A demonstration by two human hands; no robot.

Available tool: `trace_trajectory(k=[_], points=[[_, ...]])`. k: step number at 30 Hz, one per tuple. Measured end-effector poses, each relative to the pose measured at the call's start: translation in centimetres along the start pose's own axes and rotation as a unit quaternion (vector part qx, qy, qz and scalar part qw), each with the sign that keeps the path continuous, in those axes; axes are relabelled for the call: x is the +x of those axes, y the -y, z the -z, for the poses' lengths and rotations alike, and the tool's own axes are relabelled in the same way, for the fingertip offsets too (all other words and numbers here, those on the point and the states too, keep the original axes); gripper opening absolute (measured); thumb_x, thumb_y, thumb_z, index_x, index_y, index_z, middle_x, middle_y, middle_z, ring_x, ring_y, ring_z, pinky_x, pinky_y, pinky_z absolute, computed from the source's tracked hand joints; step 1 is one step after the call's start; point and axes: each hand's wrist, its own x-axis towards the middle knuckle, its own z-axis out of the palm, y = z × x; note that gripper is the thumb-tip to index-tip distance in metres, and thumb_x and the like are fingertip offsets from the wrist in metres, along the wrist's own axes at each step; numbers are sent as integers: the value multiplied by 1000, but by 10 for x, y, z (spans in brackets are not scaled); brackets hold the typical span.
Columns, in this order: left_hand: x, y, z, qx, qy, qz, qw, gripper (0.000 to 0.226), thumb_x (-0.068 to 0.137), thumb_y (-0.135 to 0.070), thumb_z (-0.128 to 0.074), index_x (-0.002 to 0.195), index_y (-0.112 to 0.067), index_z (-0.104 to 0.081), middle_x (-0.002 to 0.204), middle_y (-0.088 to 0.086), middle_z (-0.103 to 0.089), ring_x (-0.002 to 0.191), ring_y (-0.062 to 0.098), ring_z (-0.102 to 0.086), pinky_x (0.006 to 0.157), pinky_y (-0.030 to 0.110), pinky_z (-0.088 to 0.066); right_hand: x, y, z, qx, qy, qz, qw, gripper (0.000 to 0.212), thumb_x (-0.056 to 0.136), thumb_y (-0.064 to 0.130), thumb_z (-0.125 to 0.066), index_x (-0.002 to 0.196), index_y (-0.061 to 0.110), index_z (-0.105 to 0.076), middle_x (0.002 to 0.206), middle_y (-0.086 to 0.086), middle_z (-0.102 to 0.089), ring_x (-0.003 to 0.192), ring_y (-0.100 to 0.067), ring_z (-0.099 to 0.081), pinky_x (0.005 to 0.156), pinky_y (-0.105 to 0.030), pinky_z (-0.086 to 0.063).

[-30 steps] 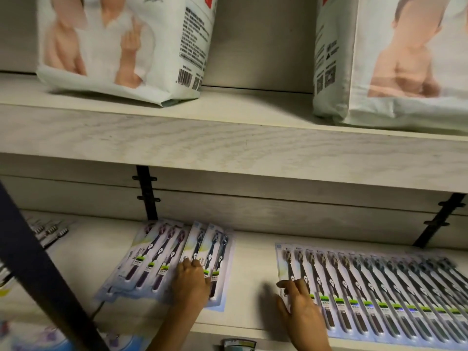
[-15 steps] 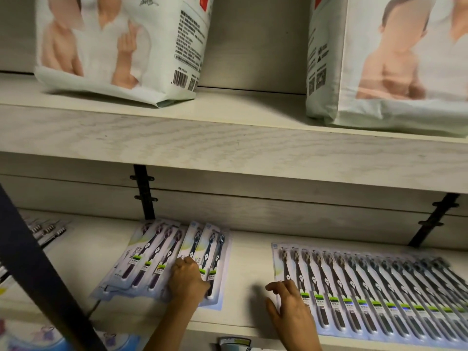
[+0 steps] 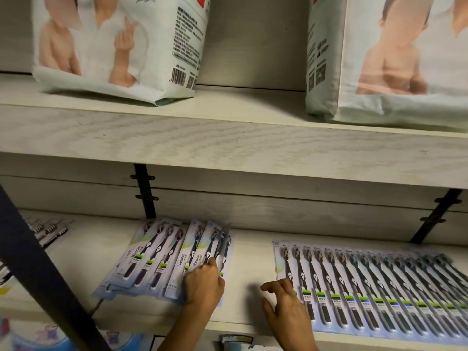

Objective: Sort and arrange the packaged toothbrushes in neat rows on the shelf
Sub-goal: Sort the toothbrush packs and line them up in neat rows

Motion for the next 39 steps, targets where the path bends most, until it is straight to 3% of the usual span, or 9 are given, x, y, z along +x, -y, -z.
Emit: trace_trajectory(k=[6,9,14,16,19,22,27,34,39], points=[[0,5,10,-35,3,1,999,26,88,-16,-45,112,-12,-53,104,5,-67,93,19,-65,78,27,-51,3,3,-3,14,-12,13,1000,24,93,34,-50,117,37,-50,121,12,-41,89,-6,-57,80,-23,-46],[-13,0,28,-45,-30,-16,998,28,87,-23,-43,114,-16,-49,104,4,-66,96,22,-64,77,31,-48,6,10,-2,140,-20,-20,990,11,94,35,-51,104,37,-54,112,11,-53,74,-7,-59,78,-26,-49],[-52,-25,41,-97,-98,-151,979,40,74,-39,-60,109,-27,-44,93,-9,-65,79,12,-66,64,27,-49,9,34,10,518,122,-141,835,24,98,31,-44,103,16,-62,95,3,-68,80,-16,-67,65,-22,-52],[-64,-29,33,-141,-92,-189,967,55,46,-46,-70,93,-30,-47,70,-13,-63,53,5,-61,44,20,-44,9,33,5,527,107,-138,832,17,96,16,-49,96,4,-61,75,-3,-67,68,-13,-63,61,-20,-50],[-75,-25,23,-209,-98,-244,942,37,51,-52,-61,80,-31,-59,64,-17,-60,52,-1,-57,47,15,-41,10,23,-1,528,59,-172,829,18,83,12,-63,76,3,-50,54,-6,-45,52,-13,-48,53,-24,-43],[-73,-11,22,-262,-104,-213,935,21,69,-52,-57,78,-33,-58,67,-18,-59,59,-5,-53,53,8,-35,11,13,0,518,50,-202,830,22,90,13,-60,102,-4,-55,76,-28,-54,72,-33,-60,66,-37,-50],[-24,3,7,-143,-43,-61,987,31,93,-37,-37,117,-21,-50,117,-4,-54,108,10,-48,86,22,-39,13,0,-4,534,43,-236,811,35,94,19,-55,124,3,-50,113,-19,-64,100,-31,-62,80,-37,-50],[7,-3,-11,53,26,-29,998,56,91,-52,-40,128,-11,-48,137,9,-42,128,25,-34,105,37,-29,6,-1,1,544,49,-232,805,32,93,17,-55,122,5,-48,113,-17,-61,99,-30,-58,77,-36,-48],[3,-6,-16,67,-6,-36,997,50,94,-48,-34,125,-12,-50,132,8,-48,124,22,-36,103,36,-28,5,-6,4,562,33,-222,796,45,93,17,-56,135,10,-42,132,-14,-52,114,-29,-52,102,-45,-41]])
